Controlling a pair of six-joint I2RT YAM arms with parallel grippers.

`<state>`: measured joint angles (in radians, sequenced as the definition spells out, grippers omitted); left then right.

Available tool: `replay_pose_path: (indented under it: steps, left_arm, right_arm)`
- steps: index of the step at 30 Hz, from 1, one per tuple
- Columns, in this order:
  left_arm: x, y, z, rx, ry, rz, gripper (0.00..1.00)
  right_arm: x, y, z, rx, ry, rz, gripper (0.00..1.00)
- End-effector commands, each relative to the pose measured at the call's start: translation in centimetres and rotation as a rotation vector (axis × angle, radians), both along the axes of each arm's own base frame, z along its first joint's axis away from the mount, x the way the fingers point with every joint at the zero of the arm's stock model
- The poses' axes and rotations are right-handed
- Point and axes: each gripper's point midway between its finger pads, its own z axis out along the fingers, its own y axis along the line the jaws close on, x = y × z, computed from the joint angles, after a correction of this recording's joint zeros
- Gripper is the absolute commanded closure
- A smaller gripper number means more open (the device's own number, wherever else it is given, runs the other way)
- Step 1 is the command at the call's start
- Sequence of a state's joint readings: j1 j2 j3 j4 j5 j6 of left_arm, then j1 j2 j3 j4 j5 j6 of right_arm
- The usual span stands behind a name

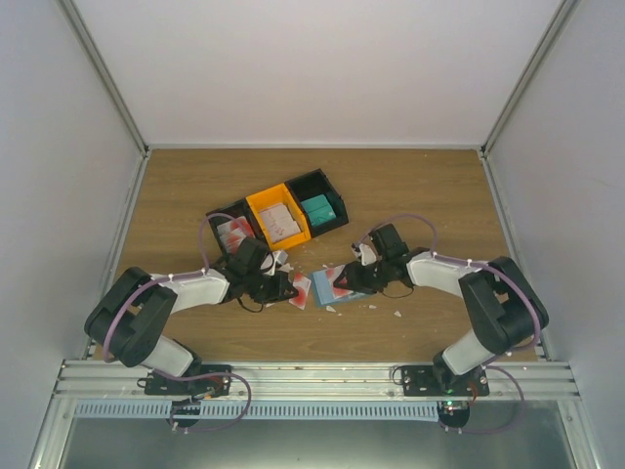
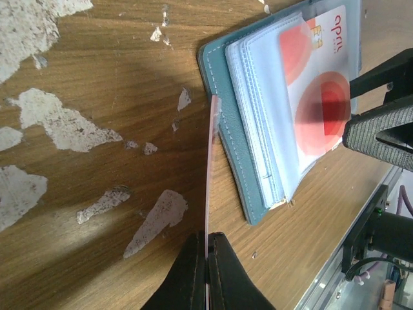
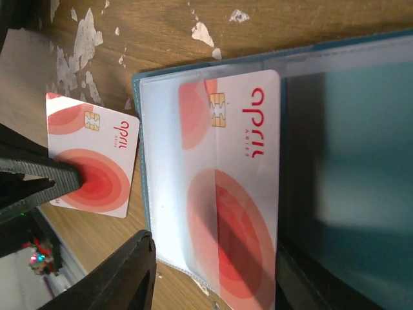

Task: Put the credit cards into the card holder
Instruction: Insert the credit card into the card holder.

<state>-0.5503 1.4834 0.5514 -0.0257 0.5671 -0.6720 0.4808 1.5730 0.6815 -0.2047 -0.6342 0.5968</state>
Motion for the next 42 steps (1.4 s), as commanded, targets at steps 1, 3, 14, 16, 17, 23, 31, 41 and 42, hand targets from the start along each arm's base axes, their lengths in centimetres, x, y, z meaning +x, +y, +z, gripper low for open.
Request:
replay_pose_path:
  steps: [1,3,14,16,17,23,31,41,42]
  left_arm:
    - [-0.4,-0.3,0.3,-0.022,-0.006,-0.014,1.00]
    - [-0.4,-0.3,0.3,-0.024,-0.010,-0.018,1.00]
    - [-0.7,-0.5,0.4,-0.037,-0.002,-0.032,1.00]
    - [-0.3,-0.8,0.8,-0.052,-0.022,-0.035,1.00]
    - [-0.3,-0.8,0.8,-0.054,-0.024,-0.036,1.00]
    - [-0.2,-0.7,0.9,-0.051,-0.027,-0.032,1.00]
    - [-0.1,-0.9,0.9,-0.055,-0.028,-0.034,1.00]
    - [-0.1,-1.4,1.0,-0.071,-0.021,-0.054,1.00]
    - [-0.1,-1.4,0.9,-0.070,-0.021,-0.056,1.00]
  right_arm:
    - [0.6,-1.0,-0.1,-0.122,-0.027,-0.052,0.51]
    - [0.7,-1.0,-0.1,-0.146,-0.035,-0.058,0.48]
    - [1.3,-1.3,0.9,-0.280,-0.100,-0.066,0.35]
    - [0.9,-0.6,1.1,-0.247,-0.095,-0.032,0.33]
    - [0.8,-0.3,1.2,-0.234,-0.092,-0.018,0.33]
    - [1.4,-1.2,1.8,-0.285,-0.130,-0.051,0.31]
    - [2.0,-1.4,1.7,-0.315,-0.154,-0.040,0.33]
    - [2.0,-0.6,-0.3,-0.308,-0.125,-0.001,0.34]
    - [2.0,-0.4,-0.4,-0.303,-0.126,0.006,0.34]
